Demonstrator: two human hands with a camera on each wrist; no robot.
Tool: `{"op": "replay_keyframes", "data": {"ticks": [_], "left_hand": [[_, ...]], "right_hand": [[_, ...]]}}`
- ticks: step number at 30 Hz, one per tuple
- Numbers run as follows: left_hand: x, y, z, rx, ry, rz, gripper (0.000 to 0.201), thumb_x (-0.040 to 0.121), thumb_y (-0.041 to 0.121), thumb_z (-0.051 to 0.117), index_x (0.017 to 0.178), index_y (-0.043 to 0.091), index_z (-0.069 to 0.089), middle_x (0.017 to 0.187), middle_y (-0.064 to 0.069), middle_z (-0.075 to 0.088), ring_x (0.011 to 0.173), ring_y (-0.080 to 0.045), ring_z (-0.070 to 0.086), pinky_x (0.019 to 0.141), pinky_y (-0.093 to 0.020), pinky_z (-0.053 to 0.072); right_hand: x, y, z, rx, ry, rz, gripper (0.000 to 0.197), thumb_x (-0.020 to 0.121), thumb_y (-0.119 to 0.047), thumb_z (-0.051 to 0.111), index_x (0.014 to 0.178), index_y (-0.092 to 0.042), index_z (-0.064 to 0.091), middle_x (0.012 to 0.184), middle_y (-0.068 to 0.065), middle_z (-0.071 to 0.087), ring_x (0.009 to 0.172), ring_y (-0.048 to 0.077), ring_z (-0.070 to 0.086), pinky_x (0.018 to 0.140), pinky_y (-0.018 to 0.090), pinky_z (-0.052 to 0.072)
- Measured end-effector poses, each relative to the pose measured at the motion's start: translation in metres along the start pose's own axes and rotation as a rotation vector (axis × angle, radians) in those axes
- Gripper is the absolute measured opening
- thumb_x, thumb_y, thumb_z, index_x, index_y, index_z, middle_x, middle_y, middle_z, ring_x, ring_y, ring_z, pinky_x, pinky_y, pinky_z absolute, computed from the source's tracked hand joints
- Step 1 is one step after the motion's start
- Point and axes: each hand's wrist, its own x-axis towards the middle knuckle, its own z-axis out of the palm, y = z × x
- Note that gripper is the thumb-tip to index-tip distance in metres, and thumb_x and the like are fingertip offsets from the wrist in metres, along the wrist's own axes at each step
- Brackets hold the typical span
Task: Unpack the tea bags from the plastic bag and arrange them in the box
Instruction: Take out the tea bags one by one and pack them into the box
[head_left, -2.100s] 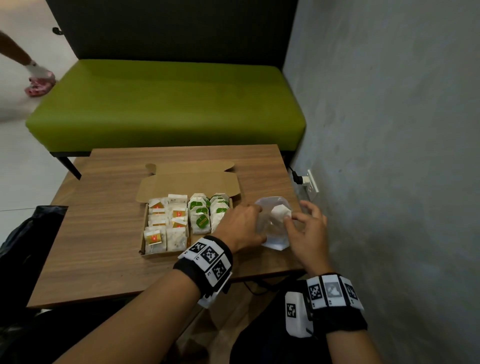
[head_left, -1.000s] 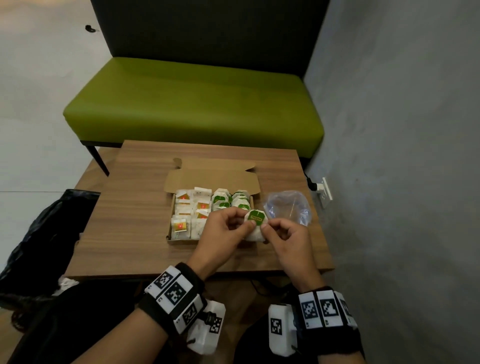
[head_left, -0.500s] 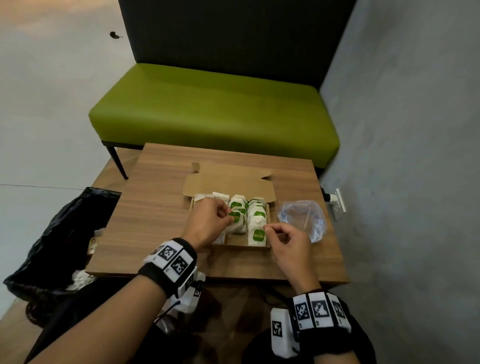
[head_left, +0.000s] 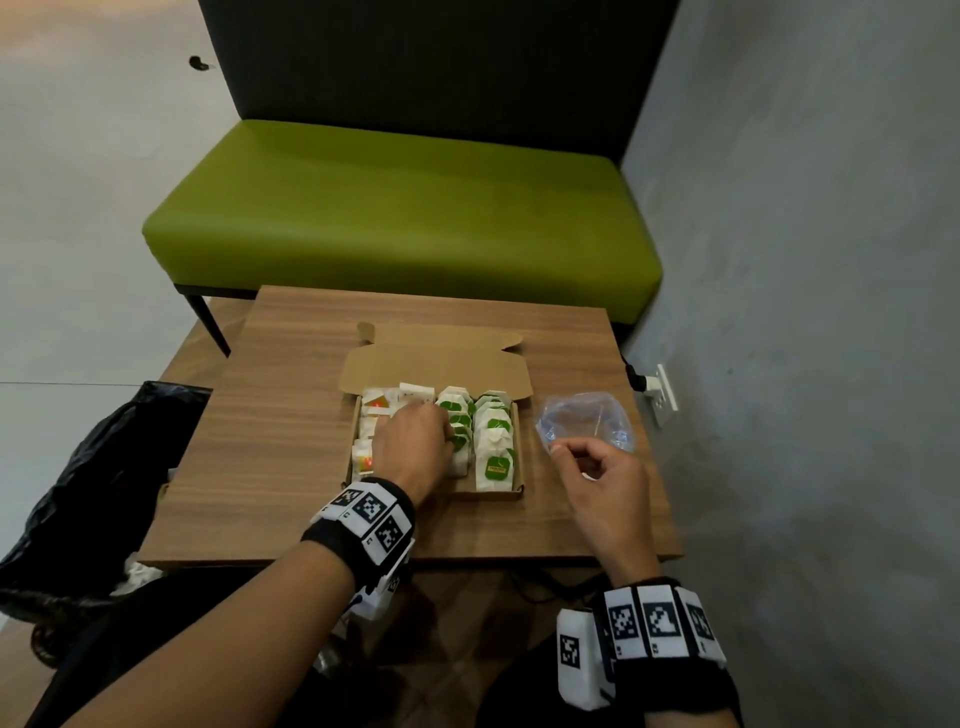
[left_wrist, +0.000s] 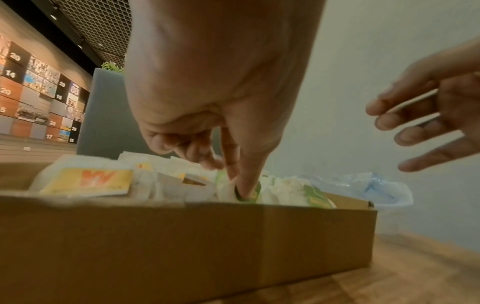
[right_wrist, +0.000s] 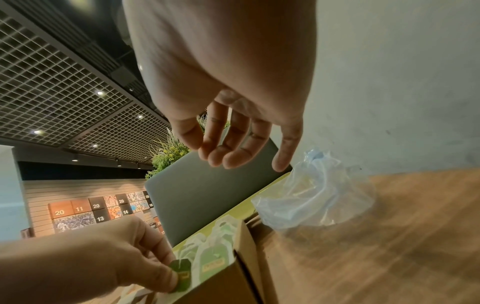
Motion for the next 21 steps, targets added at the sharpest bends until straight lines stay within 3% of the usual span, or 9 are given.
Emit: {"op": "replay_keyframes", "data": {"ticks": [3,7,8,10,12,14,17,19,21], "left_hand": [[0.002,0.000,0.002,0.048,0.056,0.012,0.018,0.084,0.019,0.068,0.102,0.017,0.067,0.107,-0.006,0.061,0.090,-0.025,0.062,0.085,-0.040,0.048],[-0.001,0.002,-0.005,0.010,0.069,0.024,0.036,0.083,0.023,0.072,0.116,0.016,0.059,0.117,-0.006,0.057,0.097,-0.025,0.062,0.089,-0.040,0.045],[-0.004,0.002,-0.009,-0.023,0.077,0.019,0.039,0.083,0.023,0.073,0.118,0.017,0.058,0.119,-0.005,0.057,0.099,-0.025,0.061,0.090,-0.039,0.044],[-0.012,0.004,-0.017,-0.099,0.078,0.001,0.042,0.082,0.025,0.073,0.121,0.018,0.058,0.120,-0.004,0.058,0.101,-0.023,0.061,0.091,-0.039,0.045],[-0.021,0.004,-0.025,-0.186,0.095,-0.018,0.041,0.082,0.026,0.073,0.120,0.019,0.059,0.118,-0.002,0.059,0.101,-0.022,0.060,0.090,-0.041,0.048],[-0.032,0.005,-0.029,-0.281,0.132,-0.006,0.038,0.083,0.023,0.072,0.119,0.019,0.060,0.113,0.000,0.061,0.097,-0.019,0.059,0.086,-0.038,0.049],[-0.047,0.014,-0.030,-0.424,0.086,0.099,0.036,0.086,0.021,0.071,0.120,0.023,0.058,0.103,0.009,0.056,0.083,-0.004,0.052,0.071,-0.016,0.041],[-0.056,0.023,-0.028,-0.529,-0.009,0.183,0.050,0.085,0.024,0.073,0.129,0.026,0.051,0.111,0.012,0.055,0.086,-0.001,0.053,0.071,-0.015,0.043],[-0.060,0.030,-0.023,-0.633,-0.093,0.227,0.072,0.082,0.026,0.078,0.142,0.028,0.037,0.133,0.014,0.050,0.098,0.000,0.055,0.083,-0.022,0.051]], "right_hand": [[0.009,0.006,-0.005,-0.232,0.055,-0.028,0.013,0.088,-0.020,0.071,0.100,-0.019,0.074,0.099,-0.005,0.066,0.090,0.003,0.058,0.076,0.020,0.052],[0.025,0.024,-0.016,-0.847,-0.010,0.121,0.055,0.079,-0.039,0.077,0.130,-0.035,0.058,0.149,0.010,0.029,0.136,0.034,0.029,0.106,0.054,0.039],[0.030,0.029,-0.018,-0.878,-0.070,0.188,0.059,0.078,-0.043,0.077,0.133,-0.038,0.055,0.155,0.012,0.022,0.140,0.038,0.026,0.108,0.061,0.033],[0.039,0.039,-0.020,-0.835,-0.186,0.291,0.055,0.081,-0.046,0.074,0.133,-0.040,0.055,0.154,0.009,0.027,0.137,0.037,0.037,0.109,0.068,0.028],[0.041,0.045,-0.023,-0.762,-0.208,0.295,0.044,0.085,-0.042,0.070,0.128,-0.037,0.061,0.145,0.005,0.043,0.126,0.032,0.052,0.107,0.065,0.034],[0.038,0.045,-0.028,-0.686,-0.137,0.259,0.039,0.087,-0.033,0.070,0.125,-0.031,0.066,0.137,0.007,0.052,0.119,0.031,0.057,0.104,0.056,0.042],[0.026,0.039,-0.041,-0.644,0.009,0.177,0.040,0.082,-0.023,0.074,0.122,-0.020,0.069,0.130,0.011,0.058,0.114,0.034,0.059,0.099,0.053,0.046],[0.012,0.031,-0.050,-0.619,0.086,0.066,0.041,0.077,-0.016,0.078,0.117,-0.018,0.072,0.127,0.012,0.061,0.111,0.034,0.061,0.099,0.054,0.046],[-0.007,0.020,-0.055,-0.621,0.132,-0.049,0.041,0.073,-0.012,0.082,0.113,-0.020,0.074,0.127,0.010,0.062,0.111,0.031,0.061,0.102,0.057,0.042]]}}
